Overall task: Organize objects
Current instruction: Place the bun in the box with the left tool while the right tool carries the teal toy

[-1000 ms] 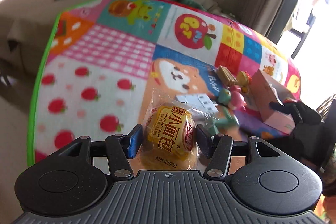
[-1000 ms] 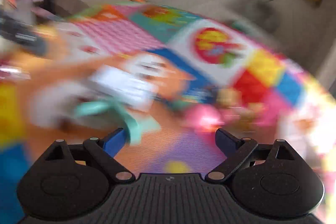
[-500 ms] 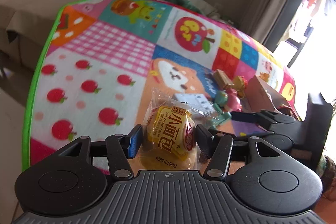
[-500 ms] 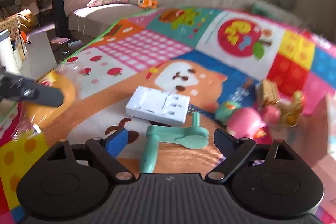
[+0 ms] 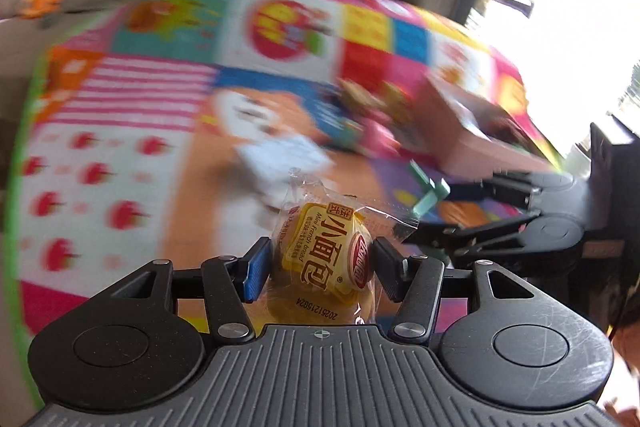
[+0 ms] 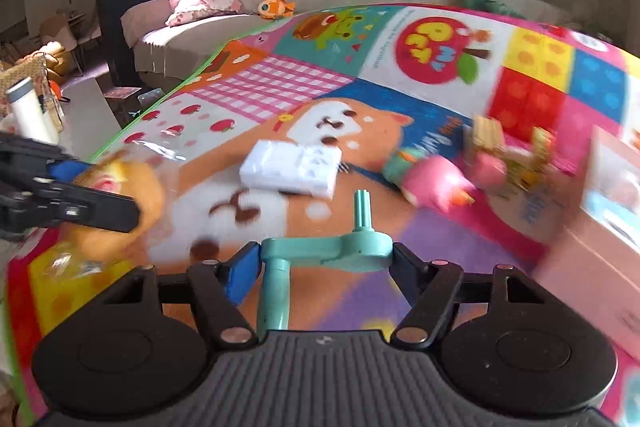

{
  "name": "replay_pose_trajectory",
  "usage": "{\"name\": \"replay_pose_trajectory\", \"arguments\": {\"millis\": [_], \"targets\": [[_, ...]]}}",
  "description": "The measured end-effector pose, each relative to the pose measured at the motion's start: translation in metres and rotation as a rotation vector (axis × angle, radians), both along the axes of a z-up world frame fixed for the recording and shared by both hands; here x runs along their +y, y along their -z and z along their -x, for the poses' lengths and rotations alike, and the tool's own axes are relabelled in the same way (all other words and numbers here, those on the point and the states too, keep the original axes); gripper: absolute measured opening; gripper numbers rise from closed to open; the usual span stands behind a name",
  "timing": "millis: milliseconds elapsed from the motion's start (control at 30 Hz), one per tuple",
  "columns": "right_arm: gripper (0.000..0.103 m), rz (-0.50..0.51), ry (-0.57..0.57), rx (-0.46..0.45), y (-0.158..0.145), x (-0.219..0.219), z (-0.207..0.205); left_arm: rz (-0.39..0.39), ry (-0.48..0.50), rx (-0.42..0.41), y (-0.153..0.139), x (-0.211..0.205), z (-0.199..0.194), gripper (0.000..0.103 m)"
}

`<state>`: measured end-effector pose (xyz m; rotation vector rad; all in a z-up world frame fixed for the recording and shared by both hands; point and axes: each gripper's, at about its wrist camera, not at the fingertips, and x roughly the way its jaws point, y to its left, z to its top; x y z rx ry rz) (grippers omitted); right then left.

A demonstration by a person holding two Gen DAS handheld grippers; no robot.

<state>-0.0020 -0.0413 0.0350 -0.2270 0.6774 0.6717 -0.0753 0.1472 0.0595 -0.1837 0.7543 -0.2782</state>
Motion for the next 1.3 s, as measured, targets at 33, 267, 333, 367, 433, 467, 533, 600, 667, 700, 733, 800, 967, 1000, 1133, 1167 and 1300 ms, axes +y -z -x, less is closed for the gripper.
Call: {"name": "replay_pose_trajectory", "arguments": {"millis": [33, 267, 333, 367, 433, 467, 533, 600, 667, 700, 733, 800, 967, 1000, 1133, 1167, 1300], "targets": [[0.070, -0.004, 0.015, 0.004, -0.004, -0.014, 0.009, 0.007, 0.045, 0.019, 0.000, -0.011, -0.002, 0.060], [0.070, -0.056, 0.220, -0.074, -0.037, -0.122, 0.070, -0.015, 0.290, -0.076, -0.035, -0.111, -0.037, 0.060], [0.070, -0.071, 0.288, -0.121, -0.043, -0.146, 0.083, -0.023, 0.324, -0.133, -0.048, -0.145, -0.062, 0.060], [0.070, -0.082, 0.314, -0.136, -0.045, -0.157, 0.088, -0.021, 0.329, -0.150, -0.052, -0.161, -0.077, 0.060], [0.070, -0.116, 0.357, -0.157, -0.046, -0.175, 0.093, 0.012, 0.346, -0.167, -0.056, -0.194, -0.112, 0.060], [0.070, -0.135, 0.374, -0.160, -0.046, -0.182, 0.094, 0.035, 0.342, -0.173, -0.055, -0.210, -0.130, 0.060], [0.070, -0.170, 0.399, -0.158, -0.043, -0.193, 0.093, 0.091, 0.322, -0.184, -0.049, -0.239, -0.164, 0.061], [0.070, -0.195, 0.418, -0.150, -0.038, -0.202, 0.091, 0.108, 0.288, -0.158, -0.037, -0.265, -0.195, 0.060], [0.070, -0.213, 0.435, -0.148, -0.035, -0.211, 0.090, 0.039, 0.272, -0.108, -0.019, -0.291, -0.218, 0.060], [0.070, -0.219, 0.442, -0.149, -0.035, -0.215, 0.091, -0.009, 0.263, -0.094, -0.011, -0.301, -0.225, 0.058], [0.070, -0.224, 0.447, -0.150, -0.034, -0.218, 0.091, -0.052, 0.254, -0.091, -0.004, -0.306, -0.227, 0.062], [0.070, -0.225, 0.458, -0.161, -0.031, -0.227, 0.093, -0.067, 0.255, -0.090, 0.001, -0.304, -0.227, 0.065], [0.070, -0.235, 0.483, -0.143, -0.021, -0.240, 0.084, -0.111, 0.299, 0.021, -0.012, -0.296, -0.218, 0.061], [0.070, -0.240, 0.489, -0.136, -0.020, -0.242, 0.080, -0.104, 0.304, 0.011, -0.017, -0.290, -0.213, 0.060], [0.070, -0.259, 0.496, -0.116, -0.018, -0.244, 0.067, 0.010, 0.271, -0.139, -0.048, -0.253, -0.191, 0.060], [0.070, -0.259, 0.498, -0.116, -0.019, -0.245, 0.065, 0.043, 0.260, -0.158, -0.054, -0.241, -0.186, 0.060], [0.070, -0.261, 0.488, -0.137, -0.036, -0.245, 0.051, 0.101, 0.219, -0.199, -0.058, -0.194, -0.158, 0.060]]}}
